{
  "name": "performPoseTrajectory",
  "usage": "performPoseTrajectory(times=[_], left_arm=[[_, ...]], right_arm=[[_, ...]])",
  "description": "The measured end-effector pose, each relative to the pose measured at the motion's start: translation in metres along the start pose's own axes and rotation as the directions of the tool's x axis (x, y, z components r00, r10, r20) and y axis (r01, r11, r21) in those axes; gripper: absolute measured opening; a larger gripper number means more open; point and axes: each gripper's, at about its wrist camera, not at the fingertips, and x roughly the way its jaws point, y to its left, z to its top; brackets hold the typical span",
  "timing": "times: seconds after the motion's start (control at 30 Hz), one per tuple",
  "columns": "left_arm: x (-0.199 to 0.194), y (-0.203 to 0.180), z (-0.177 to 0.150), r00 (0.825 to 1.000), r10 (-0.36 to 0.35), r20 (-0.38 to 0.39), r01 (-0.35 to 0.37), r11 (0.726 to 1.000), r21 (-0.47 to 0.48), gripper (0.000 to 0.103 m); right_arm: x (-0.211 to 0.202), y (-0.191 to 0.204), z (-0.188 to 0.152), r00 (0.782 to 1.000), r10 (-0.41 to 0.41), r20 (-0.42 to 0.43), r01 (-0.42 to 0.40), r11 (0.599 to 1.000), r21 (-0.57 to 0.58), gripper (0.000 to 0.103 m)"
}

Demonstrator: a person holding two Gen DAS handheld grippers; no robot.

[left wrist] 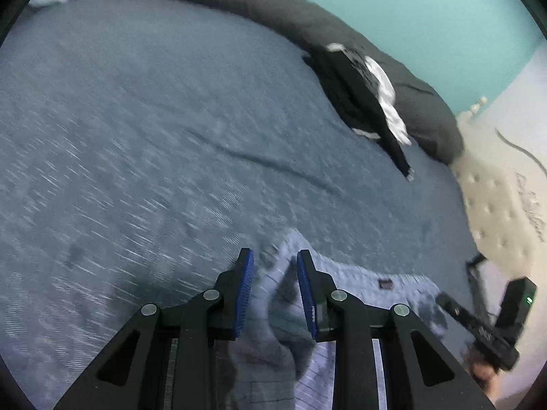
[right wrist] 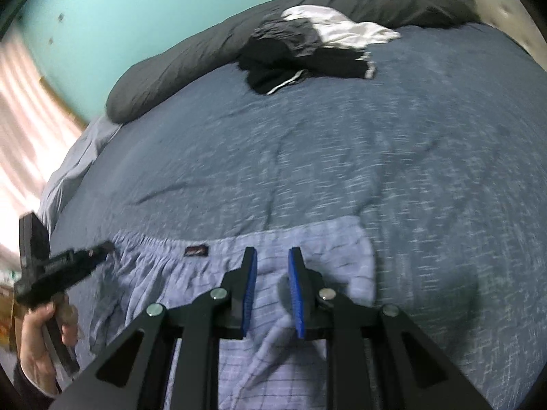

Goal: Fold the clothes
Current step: 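Lower the checked shorts flat onto the sheet with both grippers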

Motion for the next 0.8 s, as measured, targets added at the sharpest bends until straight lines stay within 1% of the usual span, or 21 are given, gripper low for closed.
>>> performPoseTrajectory(times=[0.03, 0.1, 0.2, 0.3, 0.37, 0.53, 0.57, 0.63, 0.8], left_arm=[[-0.004, -0.001, 0.002, 1.0, -0.004, 0.012, 0.003, 1.0, 0.004, 0.029], [-0.009, -0.007, 0.004, 1.0, -0.029, 0.006, 0.029, 0.999, 0.016, 0.029], [-0.006, -0.028, 0.0, 0.996, -0.071, -0.046, 0.075, 0.994, 0.075, 0.029], [0.001, -0.049, -0.006, 0.99, -0.097, -0.098, 0.109, 0.985, 0.131, 0.029], [0.007, -0.055, -0.014, 0.986, -0.096, -0.138, 0.118, 0.98, 0.16, 0.029], [0.027, -0.061, -0.026, 0.978, -0.059, -0.199, 0.098, 0.976, 0.193, 0.029], [0.03, -0.06, -0.029, 0.977, -0.056, -0.205, 0.097, 0.976, 0.194, 0.029], [0.033, -0.059, -0.034, 0.975, -0.051, -0.217, 0.095, 0.976, 0.196, 0.029], [0.041, -0.061, -0.043, 0.971, -0.023, -0.236, 0.081, 0.968, 0.237, 0.027]], right_arm=[[0.002, 0.004, -0.001, 1.0, 0.004, -0.012, -0.004, 1.0, -0.018, 0.018], [0.007, 0.01, -0.003, 0.999, 0.019, -0.03, -0.021, 0.999, -0.039, 0.018], [0.016, 0.016, -0.007, 0.998, 0.023, -0.059, -0.027, 0.998, -0.064, 0.018], [0.024, 0.017, -0.009, 0.996, 0.023, -0.082, -0.029, 0.997, -0.074, 0.018], [0.027, 0.019, -0.011, 0.995, 0.028, -0.091, -0.035, 0.996, -0.079, 0.018], [0.033, 0.023, -0.016, 0.993, 0.026, -0.112, -0.038, 0.994, -0.104, 0.018], [0.034, 0.024, -0.017, 0.993, 0.025, -0.115, -0.037, 0.994, -0.107, 0.014], [0.036, 0.025, -0.017, 0.992, 0.027, -0.122, -0.041, 0.993, -0.112, 0.011], [0.036, 0.025, -0.018, 0.991, 0.037, -0.127, -0.052, 0.992, -0.115, 0.005]])
